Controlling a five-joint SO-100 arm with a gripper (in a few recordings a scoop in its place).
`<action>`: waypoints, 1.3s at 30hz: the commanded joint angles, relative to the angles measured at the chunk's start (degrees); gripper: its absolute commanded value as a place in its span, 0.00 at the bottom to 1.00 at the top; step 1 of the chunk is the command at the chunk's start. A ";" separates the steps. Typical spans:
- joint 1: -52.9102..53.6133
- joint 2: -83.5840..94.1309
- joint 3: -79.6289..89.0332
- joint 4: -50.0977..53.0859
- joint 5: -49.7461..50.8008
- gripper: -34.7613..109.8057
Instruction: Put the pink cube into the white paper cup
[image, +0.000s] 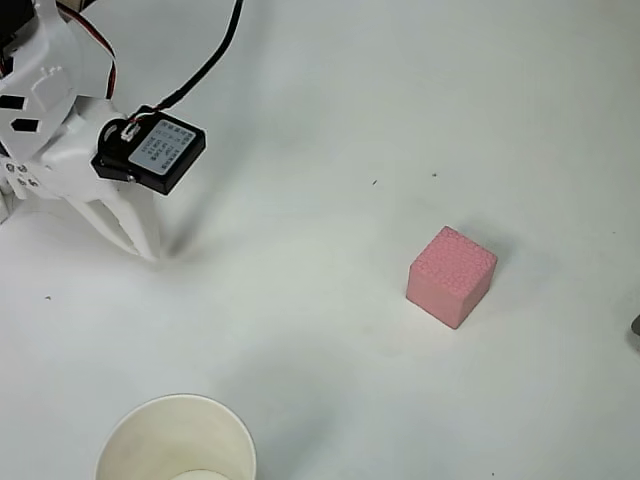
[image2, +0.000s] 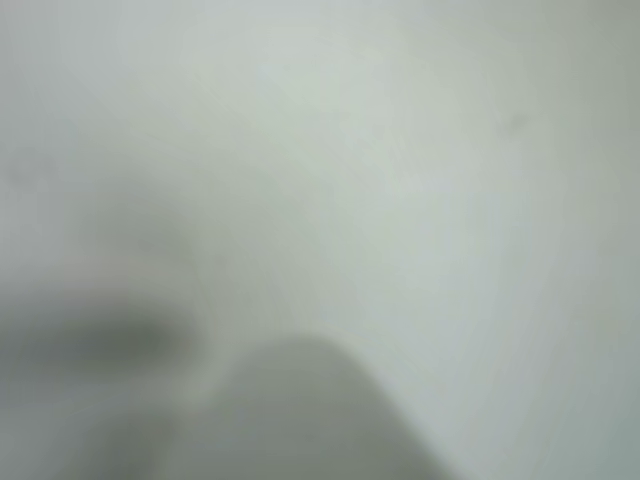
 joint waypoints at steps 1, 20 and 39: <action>-11.25 14.41 0.88 -2.55 11.16 0.24; -14.68 14.50 0.88 -2.90 15.47 0.24; -15.38 -32.17 -40.17 -16.00 2.37 0.24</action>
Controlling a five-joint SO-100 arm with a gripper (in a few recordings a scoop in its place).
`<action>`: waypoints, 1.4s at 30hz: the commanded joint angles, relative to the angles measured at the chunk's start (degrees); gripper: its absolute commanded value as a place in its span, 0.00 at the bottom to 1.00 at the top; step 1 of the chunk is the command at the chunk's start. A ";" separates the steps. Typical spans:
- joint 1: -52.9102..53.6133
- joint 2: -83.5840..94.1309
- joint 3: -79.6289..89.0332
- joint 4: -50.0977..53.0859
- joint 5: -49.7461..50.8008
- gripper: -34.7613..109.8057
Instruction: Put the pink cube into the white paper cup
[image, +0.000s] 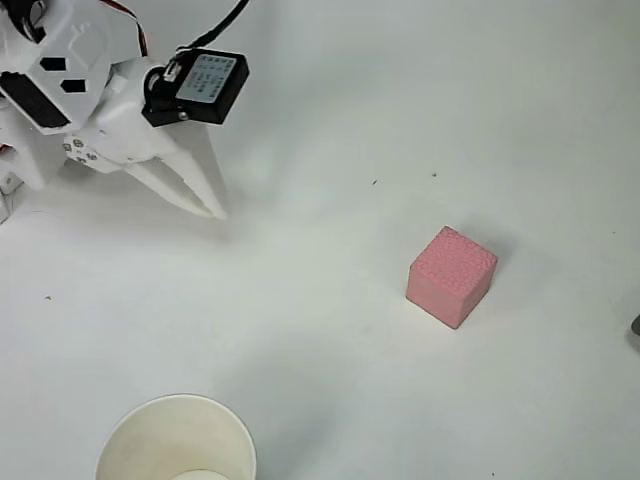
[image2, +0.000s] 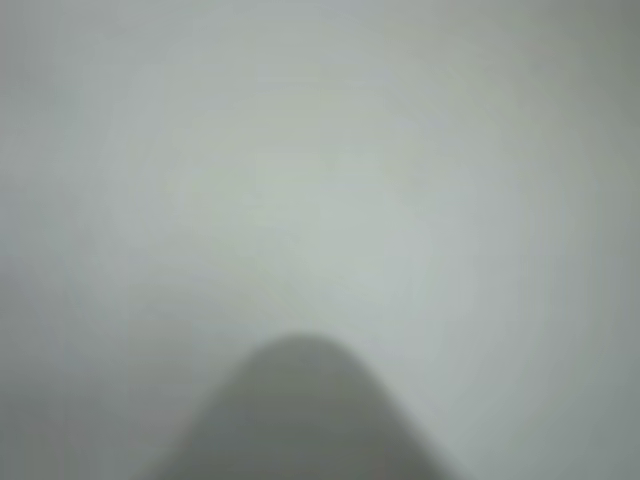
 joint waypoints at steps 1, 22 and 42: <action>-0.88 -17.49 -24.70 -1.49 -3.78 0.24; -4.22 -62.23 -65.39 -2.64 -5.80 0.24; -4.57 -67.15 -70.14 -2.55 -5.98 0.43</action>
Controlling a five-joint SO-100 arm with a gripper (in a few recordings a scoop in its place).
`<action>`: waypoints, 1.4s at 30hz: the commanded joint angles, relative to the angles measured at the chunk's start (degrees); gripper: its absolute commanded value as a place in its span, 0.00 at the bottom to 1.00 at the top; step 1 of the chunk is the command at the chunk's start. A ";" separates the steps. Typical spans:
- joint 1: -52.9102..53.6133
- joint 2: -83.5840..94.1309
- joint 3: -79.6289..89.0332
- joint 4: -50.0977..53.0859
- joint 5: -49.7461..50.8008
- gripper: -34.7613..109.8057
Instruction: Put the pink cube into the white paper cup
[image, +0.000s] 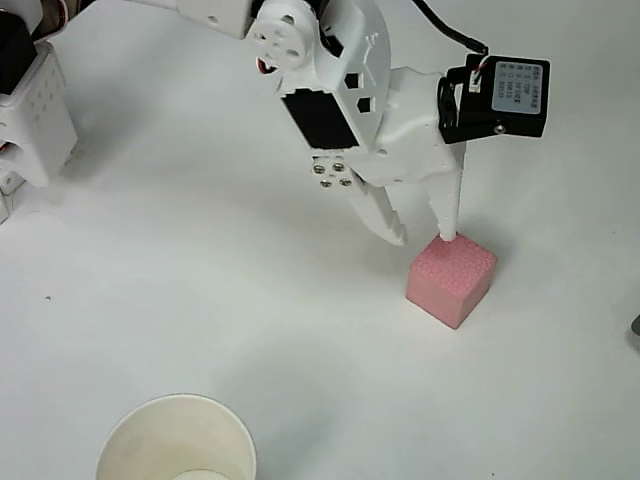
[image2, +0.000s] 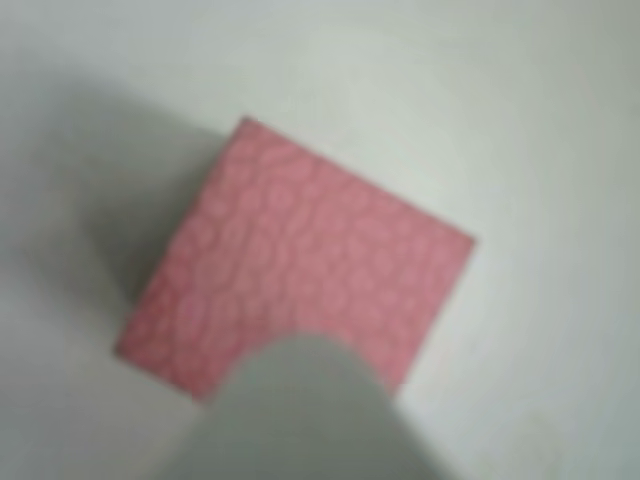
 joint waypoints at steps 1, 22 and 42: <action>-1.14 1.32 -6.50 0.18 -1.05 0.43; -1.85 -9.23 -17.40 0.18 -2.37 0.49; -1.14 -14.41 -22.59 0.18 -3.60 0.53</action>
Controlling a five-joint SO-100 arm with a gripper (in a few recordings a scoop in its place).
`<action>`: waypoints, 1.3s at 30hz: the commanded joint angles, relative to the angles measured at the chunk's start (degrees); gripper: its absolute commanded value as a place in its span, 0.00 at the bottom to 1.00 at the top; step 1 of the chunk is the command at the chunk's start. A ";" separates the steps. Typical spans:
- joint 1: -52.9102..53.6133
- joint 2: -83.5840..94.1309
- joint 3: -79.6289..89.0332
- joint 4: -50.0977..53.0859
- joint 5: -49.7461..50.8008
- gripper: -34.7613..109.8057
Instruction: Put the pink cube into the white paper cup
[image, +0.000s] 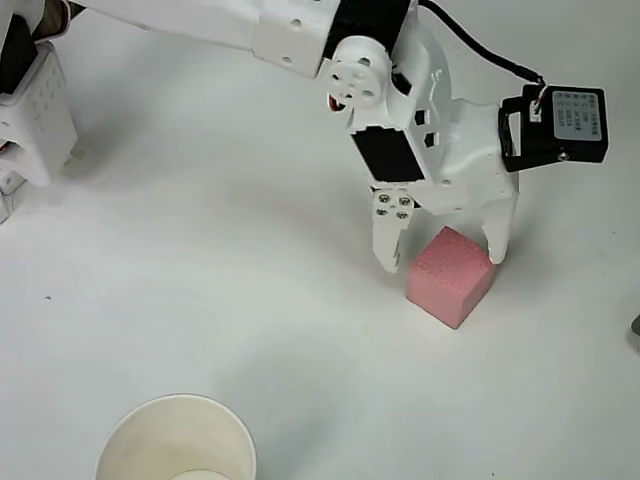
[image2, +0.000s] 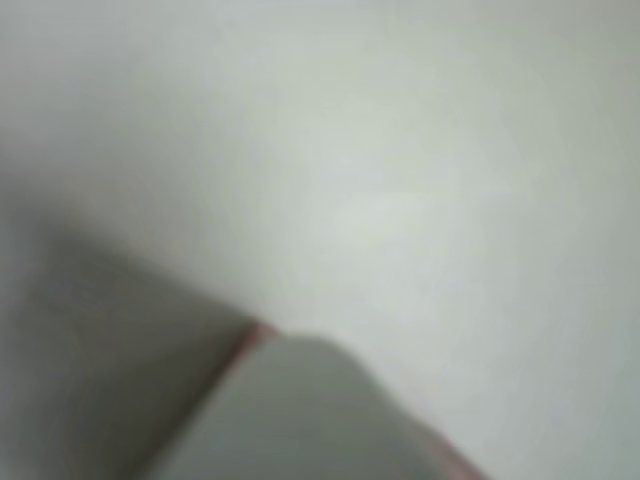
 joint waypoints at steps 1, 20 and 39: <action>-0.44 1.23 -7.38 0.18 -0.70 0.53; -1.05 -3.87 -13.27 2.55 0.97 0.42; -0.35 -1.85 -15.82 11.51 1.05 0.31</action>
